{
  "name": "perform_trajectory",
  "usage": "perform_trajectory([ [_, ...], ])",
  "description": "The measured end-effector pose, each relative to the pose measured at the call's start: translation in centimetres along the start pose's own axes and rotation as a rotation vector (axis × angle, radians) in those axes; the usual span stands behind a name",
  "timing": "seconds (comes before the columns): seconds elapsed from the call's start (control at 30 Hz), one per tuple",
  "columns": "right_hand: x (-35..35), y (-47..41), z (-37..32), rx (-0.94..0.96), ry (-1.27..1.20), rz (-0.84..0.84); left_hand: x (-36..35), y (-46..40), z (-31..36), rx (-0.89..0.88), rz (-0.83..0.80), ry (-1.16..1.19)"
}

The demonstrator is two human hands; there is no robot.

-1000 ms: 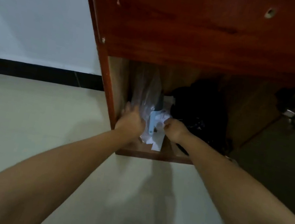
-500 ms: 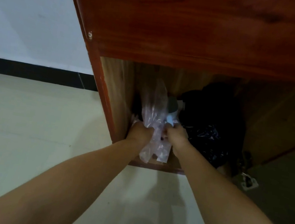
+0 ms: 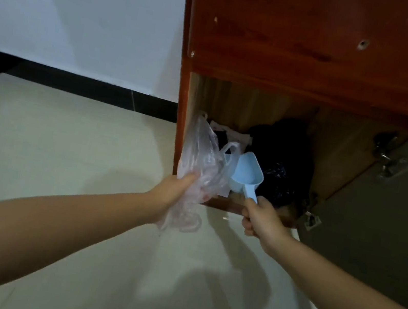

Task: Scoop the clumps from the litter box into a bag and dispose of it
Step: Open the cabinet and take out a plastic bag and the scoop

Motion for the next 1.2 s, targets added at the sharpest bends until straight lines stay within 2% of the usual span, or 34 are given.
perform_trajectory([
  [0.1,-1.4,3.7,-2.1,0.005,-0.060,-0.020,-1.8,2.2,-0.6,0.018,-0.165,0.052],
  [0.27,-6.2,7.4,-4.3,0.076,-0.086,-0.174,-2.0,5.5,-2.0,0.039,-0.112,0.167],
  [0.4,-9.6,7.7,-4.8,0.028,-0.177,-0.167,3.9,7.8,-2.0,-0.014,0.192,0.226],
  [0.5,-13.3,8.2,-4.8,-0.099,-0.379,-0.198,8.4,10.3,-2.4,-0.037,0.376,0.206],
  [0.6,-19.4,10.9,-4.3,-0.314,-0.535,-0.371,12.7,13.5,-3.6,-0.041,0.517,0.068],
  [0.67,-23.4,13.3,-4.7,-0.429,-0.543,-0.509,15.7,16.0,-4.3,-0.029,0.590,0.001],
  [0.8,-29.1,16.4,-6.4,-0.468,-0.359,-0.688,22.2,22.7,-4.2,-0.035,0.799,-0.022],
  [0.97,-34.0,17.7,-7.4,-0.264,-0.033,-0.837,29.7,28.2,-5.8,-0.080,0.971,0.005],
  [1.1,-38.1,18.4,-6.1,-0.136,0.137,-0.861,34.0,29.5,-10.5,-0.121,1.040,0.159],
  [1.2,-41.6,19.6,-4.3,-0.125,0.192,-0.848,36.7,31.0,-14.8,-0.086,1.053,0.138],
])
Point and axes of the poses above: each hand's wrist, its own y-axis away from the middle knuckle, its own x-axis out of the back of the hand, z = x × y, the point moved 7 cm from there along -y, towards the middle knuckle
